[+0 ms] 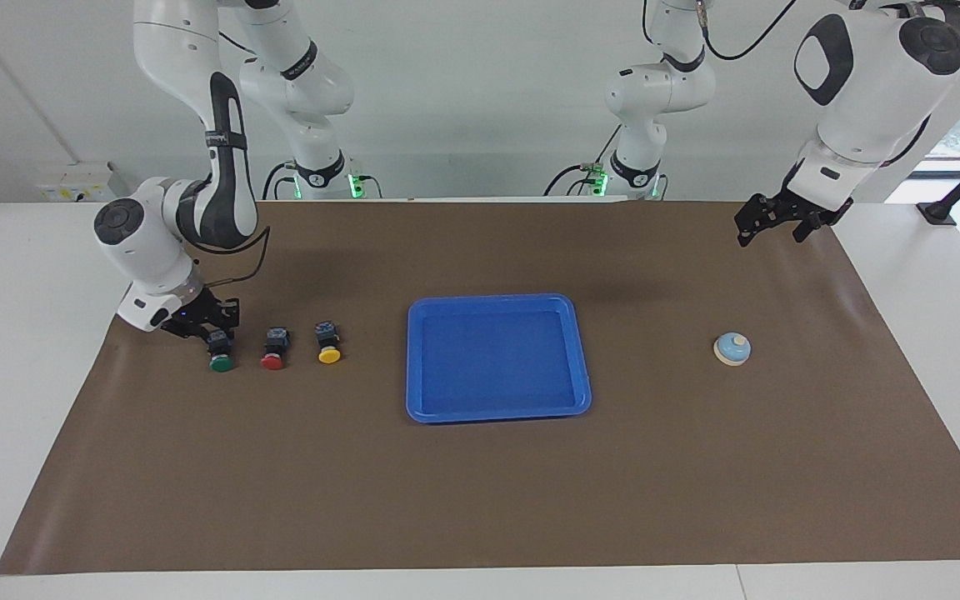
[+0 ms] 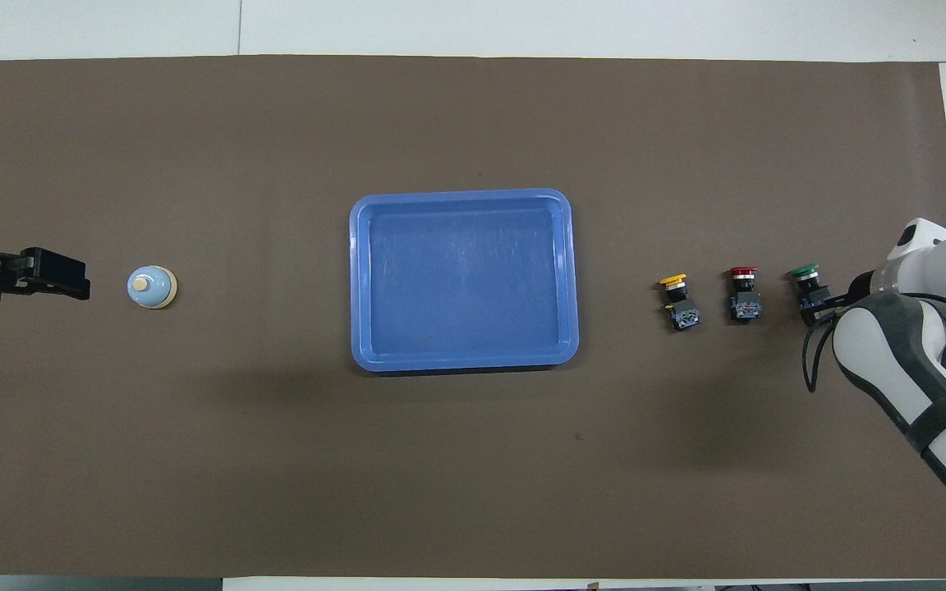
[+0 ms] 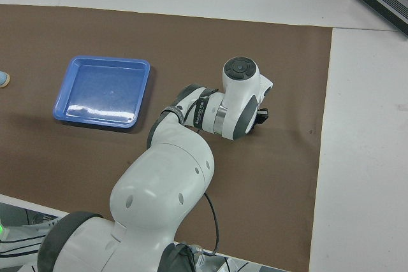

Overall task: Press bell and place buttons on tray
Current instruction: 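Reach the right gripper to the green button and grasp it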

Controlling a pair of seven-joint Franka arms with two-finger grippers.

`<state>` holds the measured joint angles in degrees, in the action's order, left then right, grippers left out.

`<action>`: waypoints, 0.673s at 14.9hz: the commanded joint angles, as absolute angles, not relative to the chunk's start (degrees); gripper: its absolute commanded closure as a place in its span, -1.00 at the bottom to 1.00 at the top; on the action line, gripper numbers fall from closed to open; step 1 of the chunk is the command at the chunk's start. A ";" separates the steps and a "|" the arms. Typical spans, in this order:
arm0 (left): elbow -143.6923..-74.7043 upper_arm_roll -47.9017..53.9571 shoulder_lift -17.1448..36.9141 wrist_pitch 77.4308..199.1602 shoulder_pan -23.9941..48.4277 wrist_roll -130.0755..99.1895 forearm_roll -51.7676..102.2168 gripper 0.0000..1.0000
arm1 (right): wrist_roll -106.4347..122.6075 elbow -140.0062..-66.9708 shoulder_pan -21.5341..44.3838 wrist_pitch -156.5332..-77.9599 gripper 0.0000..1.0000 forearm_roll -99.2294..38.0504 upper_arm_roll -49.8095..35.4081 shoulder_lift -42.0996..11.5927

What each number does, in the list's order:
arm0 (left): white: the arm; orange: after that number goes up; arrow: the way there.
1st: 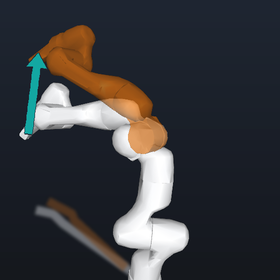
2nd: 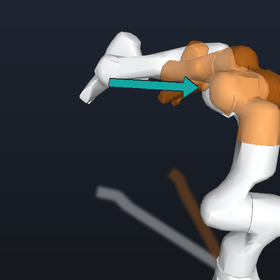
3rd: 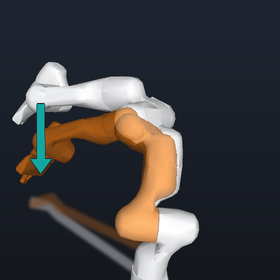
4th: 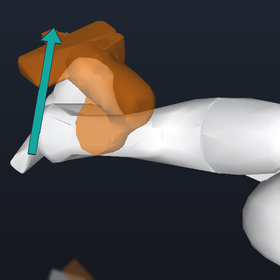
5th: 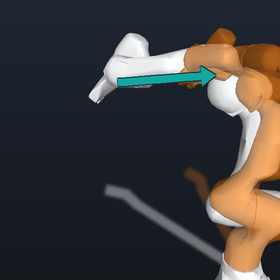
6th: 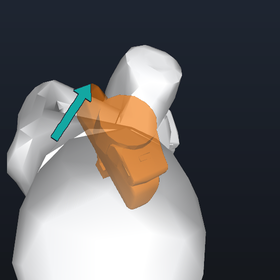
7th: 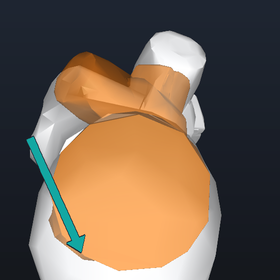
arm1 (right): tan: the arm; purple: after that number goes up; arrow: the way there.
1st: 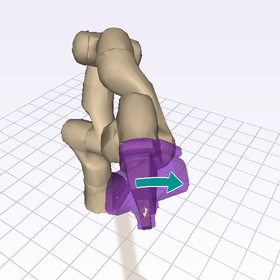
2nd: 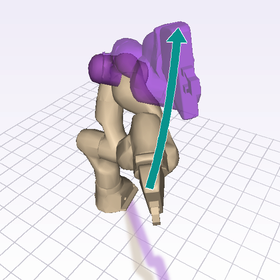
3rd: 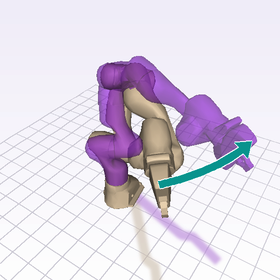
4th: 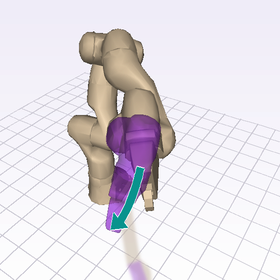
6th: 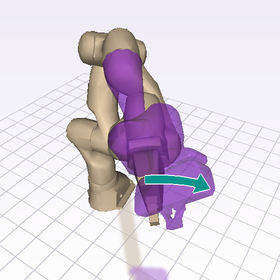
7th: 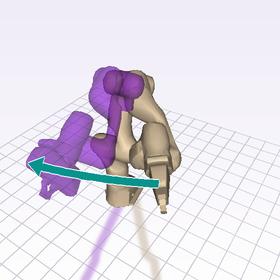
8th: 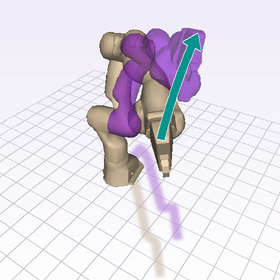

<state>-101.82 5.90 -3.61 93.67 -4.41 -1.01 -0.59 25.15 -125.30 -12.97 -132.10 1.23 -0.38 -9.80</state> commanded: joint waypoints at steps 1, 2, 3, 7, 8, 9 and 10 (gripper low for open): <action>-102.04 5.54 -4.22 94.13 -4.13 -1.14 -0.53 -1.00 | 18.75 -114.65 -11.44 -119.84 1.00 0.09 -2.28 -9.49; -102.04 5.54 -4.22 94.13 -4.13 -1.14 -0.53 -1.00 | 15.33 -112.26 -9.60 -117.53 1.00 0.09 -2.37 -9.58; -102.04 5.54 -4.22 94.13 -4.13 -1.14 -0.53 -1.00 | 12.60 -111.11 -7.67 -116.81 1.00 -0.09 -2.46 -9.58; -102.04 5.54 -4.22 94.13 -4.13 -1.14 -0.53 -1.00 | -4.09 -110.48 4.71 -119.08 1.00 -1.41 -2.46 -9.58; -102.04 5.62 -4.22 94.13 -4.13 -1.14 -0.53 -1.00 | -7.96 -110.48 8.23 -119.70 1.00 -1.49 -2.46 -9.58; -102.04 5.54 -4.22 94.13 -4.13 -1.14 -0.53 -1.00 | -11.04 -110.48 10.78 -120.06 1.00 -1.58 -2.46 -9.67; -102.04 5.54 -4.22 94.13 -4.13 -1.14 -0.53 -1.00 | -13.86 -110.39 13.68 -120.23 1.00 -1.67 -2.46 -9.93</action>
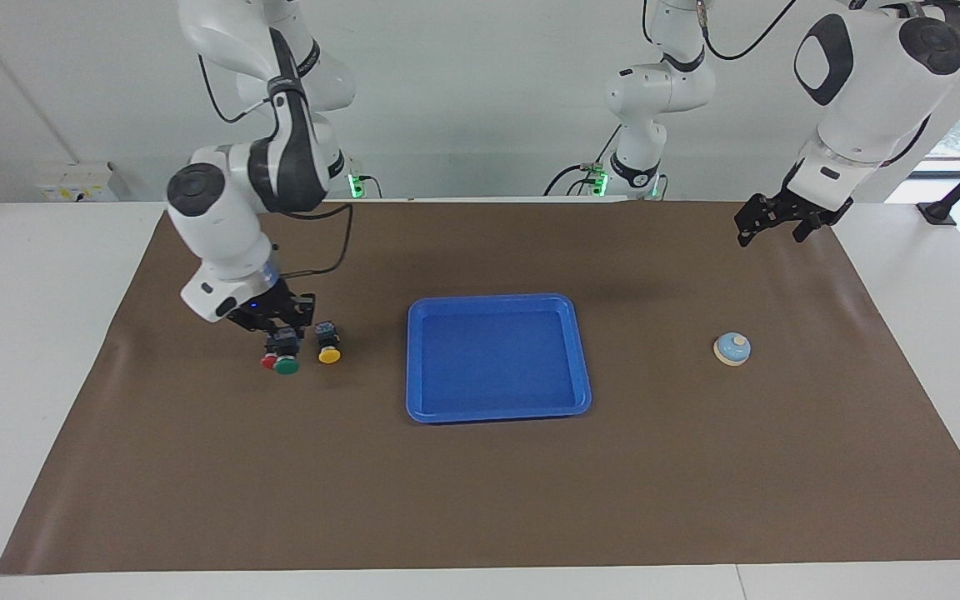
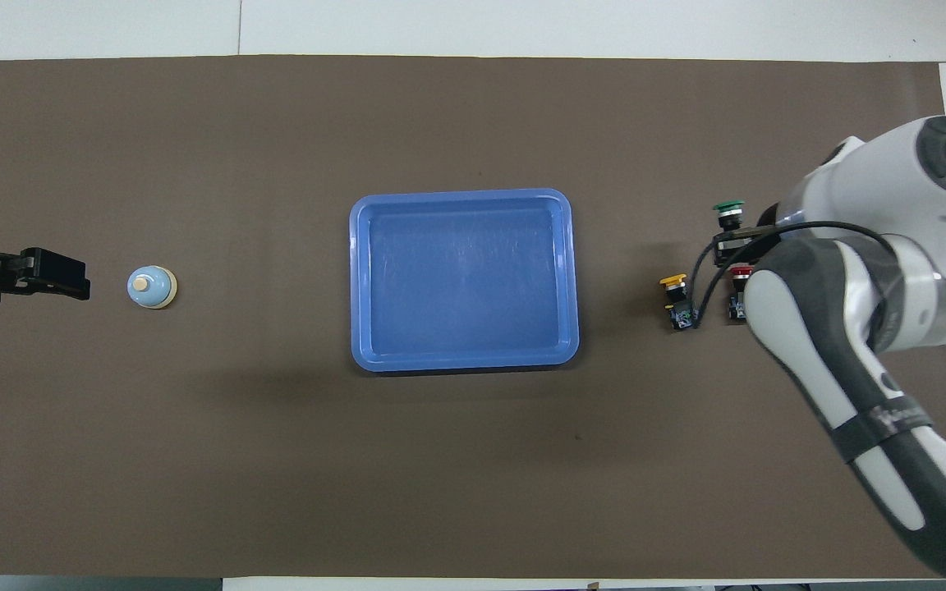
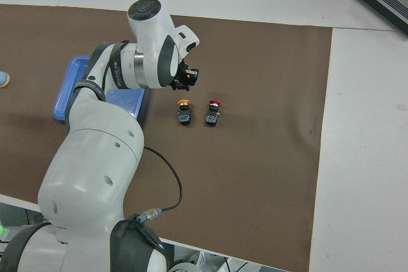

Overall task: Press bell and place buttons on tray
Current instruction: 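Carry the green button into the blue tray and release it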

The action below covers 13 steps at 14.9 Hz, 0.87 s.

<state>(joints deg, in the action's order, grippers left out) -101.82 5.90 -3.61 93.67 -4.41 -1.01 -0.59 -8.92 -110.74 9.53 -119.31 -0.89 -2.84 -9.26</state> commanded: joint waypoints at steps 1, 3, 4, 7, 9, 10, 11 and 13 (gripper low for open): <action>-102.04 5.54 -4.22 94.13 -4.13 -1.14 -0.53 -1.00 | -16.41 -110.39 16.50 -120.58 1.00 -1.67 -2.46 -10.37; -102.04 5.62 -4.22 94.13 -4.13 -1.14 -0.53 -1.00 | -21.51 -110.48 21.16 -122.77 1.00 -1.67 -2.46 -12.91; -102.04 5.54 -4.22 94.13 -4.13 -1.14 -0.53 -1.00 | -24.14 -110.48 22.83 -124.52 1.00 -1.76 -2.55 -14.40; -102.04 5.54 -4.22 94.13 -4.13 -1.14 -0.53 -1.00 | -26.98 -110.57 25.58 -128.75 1.00 -4.66 -2.46 -17.74; -102.04 5.54 -4.22 94.13 -4.13 -1.14 -0.53 -1.00 | -27.07 -111.09 25.49 -130.25 1.00 -4.66 -2.46 -18.81; -102.04 5.54 -4.22 94.13 -4.13 -1.14 -0.53 -1.00 | -27.16 -111.18 25.23 -130.60 1.00 -4.75 -2.46 -19.16; -102.04 5.54 -4.22 94.13 -4.13 -1.14 -0.53 -1.00 | -27.25 -111.36 24.96 -131.30 1.00 -4.75 -2.46 -19.33; -102.04 5.54 -4.22 94.13 -4.13 -1.14 -0.53 -1.00 | -27.42 -112.23 24.44 -132.27 1.00 -4.83 -2.46 -19.34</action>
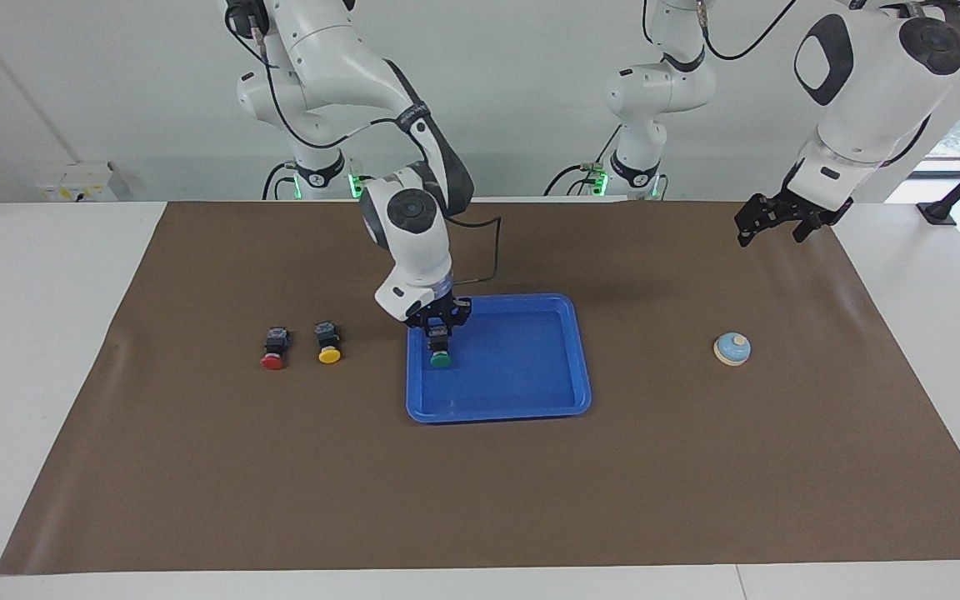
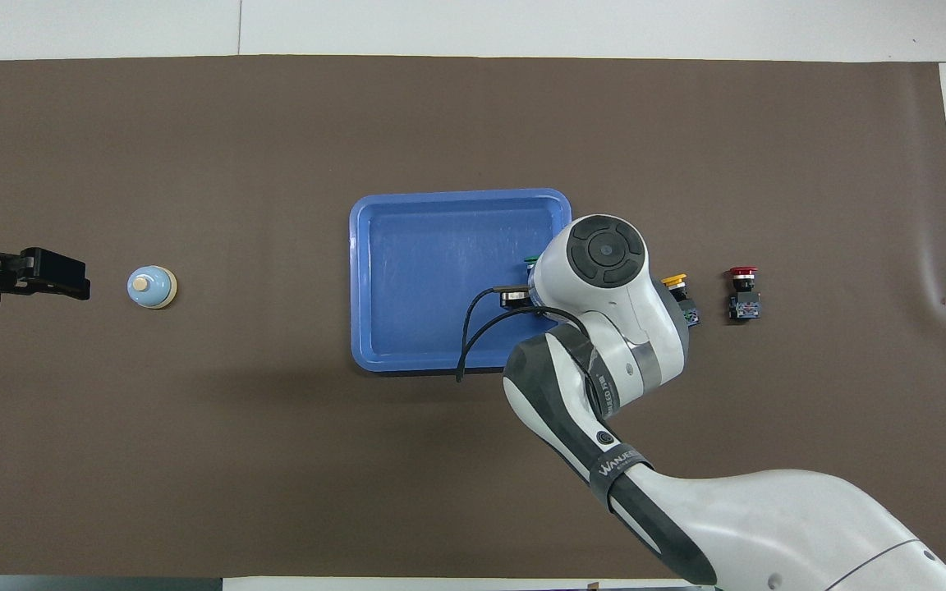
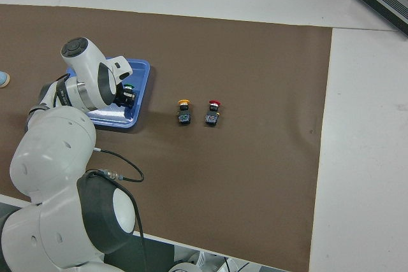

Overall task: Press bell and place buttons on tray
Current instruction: 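Carry the green button into the blue tray and release it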

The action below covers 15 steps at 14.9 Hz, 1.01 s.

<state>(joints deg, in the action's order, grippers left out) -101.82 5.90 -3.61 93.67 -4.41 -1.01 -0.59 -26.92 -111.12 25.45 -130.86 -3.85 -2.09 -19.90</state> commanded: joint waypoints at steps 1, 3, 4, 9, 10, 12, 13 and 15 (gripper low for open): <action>-102.04 5.54 -4.22 94.13 -4.13 -1.14 -0.53 -1.00 | -27.51 -112.32 24.17 -132.28 1.00 -4.83 -2.46 -19.34; -102.04 5.54 -4.22 94.13 -4.13 -1.14 -0.53 -1.00 | -29.08 -112.24 23.99 -131.84 0.50 -4.92 -2.46 -19.34; -102.04 5.54 -4.22 94.13 -4.13 -1.14 -0.53 -1.00 | -30.22 -112.15 24.17 -131.49 -0.57 -4.92 -2.46 -19.34; -102.04 5.54 -4.31 94.13 -4.13 -1.14 -0.53 -1.00 | -29.63 -104.71 21.81 -121.59 -1.00 -4.83 -2.02 -18.20; -102.04 5.54 -4.22 94.13 -4.13 -1.14 -0.53 -1.00 | -27.44 -102.94 19.10 -118.86 -1.00 -4.83 -2.02 -17.58; -102.04 5.62 -4.22 94.13 -4.13 -1.14 -0.53 -1.00 | -19.56 -103.09 14.53 -116.99 -1.00 -4.83 -2.02 -15.57; -102.04 5.54 -4.22 94.13 -4.13 -1.14 -0.53 -1.00 | -15.68 -103.36 12.33 -115.85 -1.00 -4.75 -1.93 -14.95; -102.04 5.54 -4.22 94.13 -4.13 -1.14 -0.53 -1.00 | -6.55 -106.06 7.32 -114.70 -1.00 -4.57 -1.67 -13.46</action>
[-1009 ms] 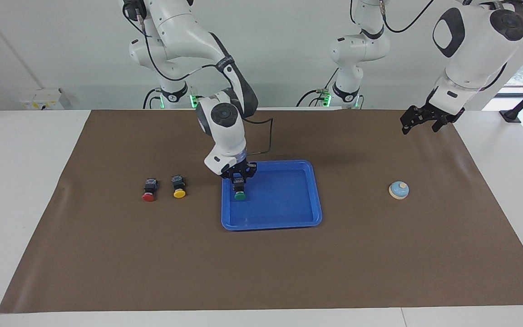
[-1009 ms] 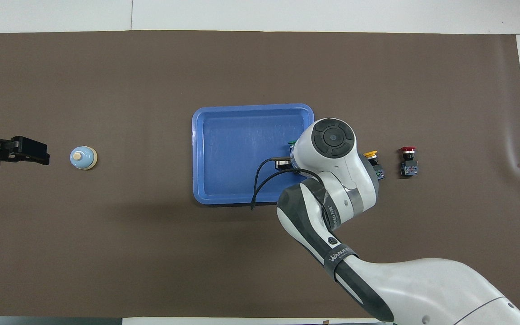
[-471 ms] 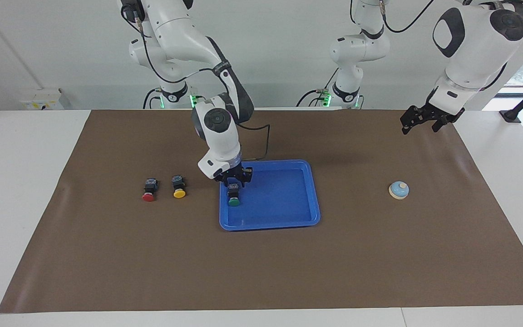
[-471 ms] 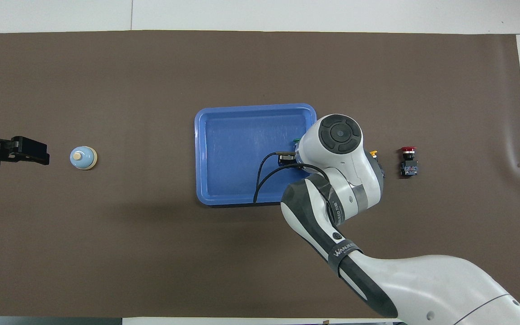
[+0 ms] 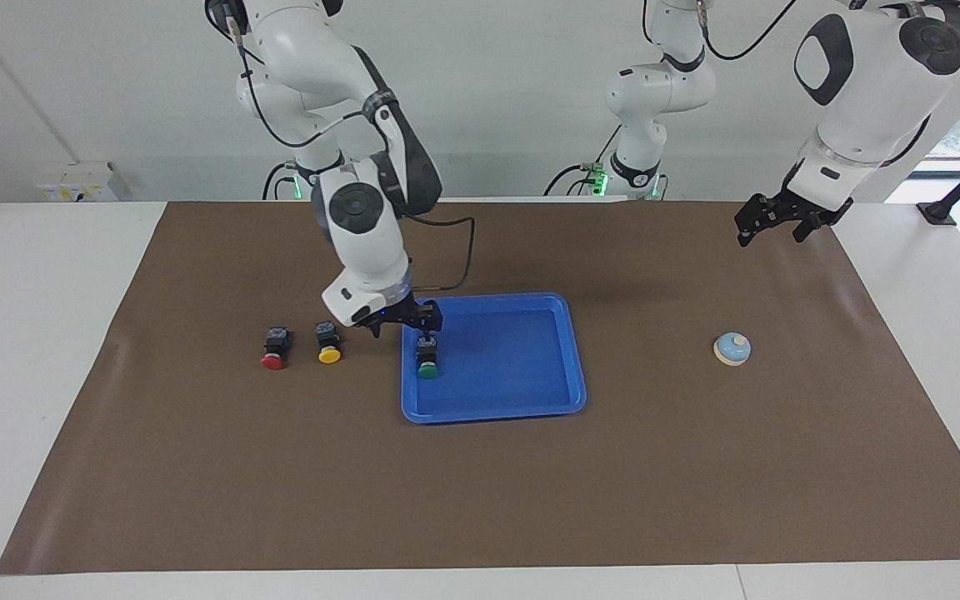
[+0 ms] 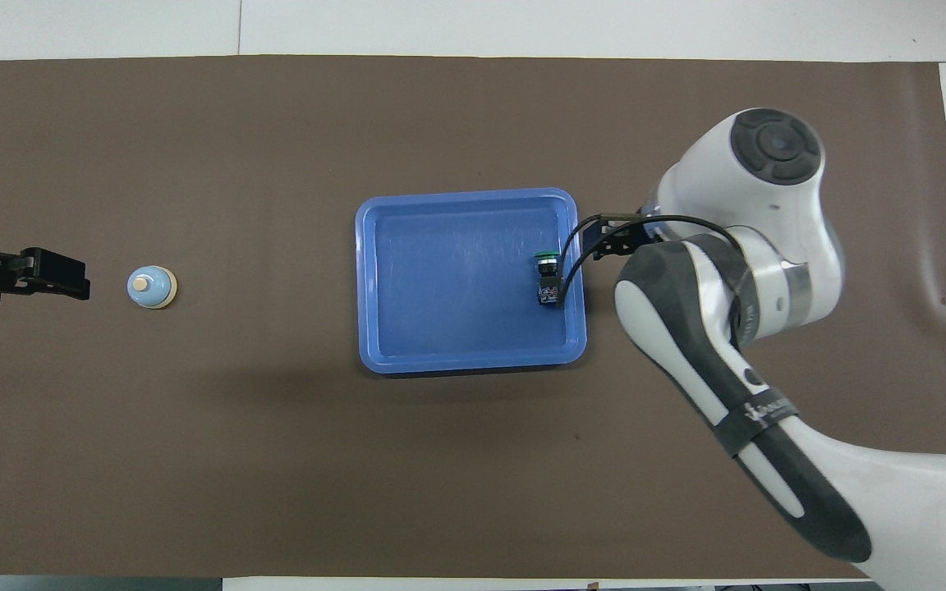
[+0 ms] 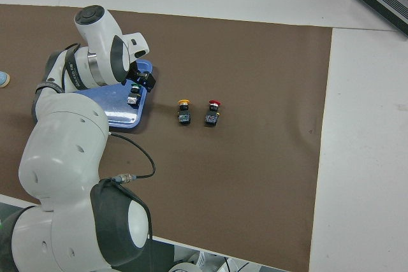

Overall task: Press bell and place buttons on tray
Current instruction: 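Move the right gripper back to the red button and grasp it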

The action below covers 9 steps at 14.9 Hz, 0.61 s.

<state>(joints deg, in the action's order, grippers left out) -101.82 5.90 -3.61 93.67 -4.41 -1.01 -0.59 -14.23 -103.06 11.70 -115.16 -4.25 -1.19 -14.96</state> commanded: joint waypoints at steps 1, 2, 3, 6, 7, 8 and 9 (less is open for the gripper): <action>-102.04 5.54 -4.22 94.13 -4.13 -1.14 -0.53 -1.00 | -2.33 -107.91 3.99 -115.31 -1.00 -4.57 -1.76 -12.93; -102.04 5.54 -4.22 94.13 -4.13 -1.14 -0.53 -1.00 | 1.11 -109.76 1.78 -115.92 -1.00 -4.57 -1.76 -12.31; -102.04 5.54 -4.22 94.13 -4.13 -1.14 -0.53 -1.00 | 3.75 -112.21 0.45 -116.71 -1.00 -4.57 -1.76 -11.43; -102.04 5.54 -4.22 94.13 -4.13 -1.14 -0.53 -1.00 | 4.57 -119.25 -0.96 -123.20 -1.00 -4.57 -1.67 -9.67; -102.04 5.54 -4.22 94.13 -4.13 -1.14 -0.53 -1.00 | 4.57 -121.01 -1.14 -124.88 -1.00 -4.66 -1.67 -9.49; -102.04 5.54 -4.22 94.13 -4.13 -1.14 -0.53 -1.00 | 4.74 -121.98 -1.66 -125.85 -1.00 -4.57 -1.67 -9.32; -102.04 5.54 -4.22 94.13 -4.13 -1.14 -0.53 -1.00 | 4.83 -122.34 -2.45 -126.38 -1.00 -4.57 -1.67 -9.32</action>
<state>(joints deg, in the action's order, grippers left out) -101.82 5.90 -3.61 93.67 -4.41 -1.01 -0.59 4.00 -118.41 -0.88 -124.02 -4.25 -1.01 -12.04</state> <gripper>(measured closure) 0.000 0.000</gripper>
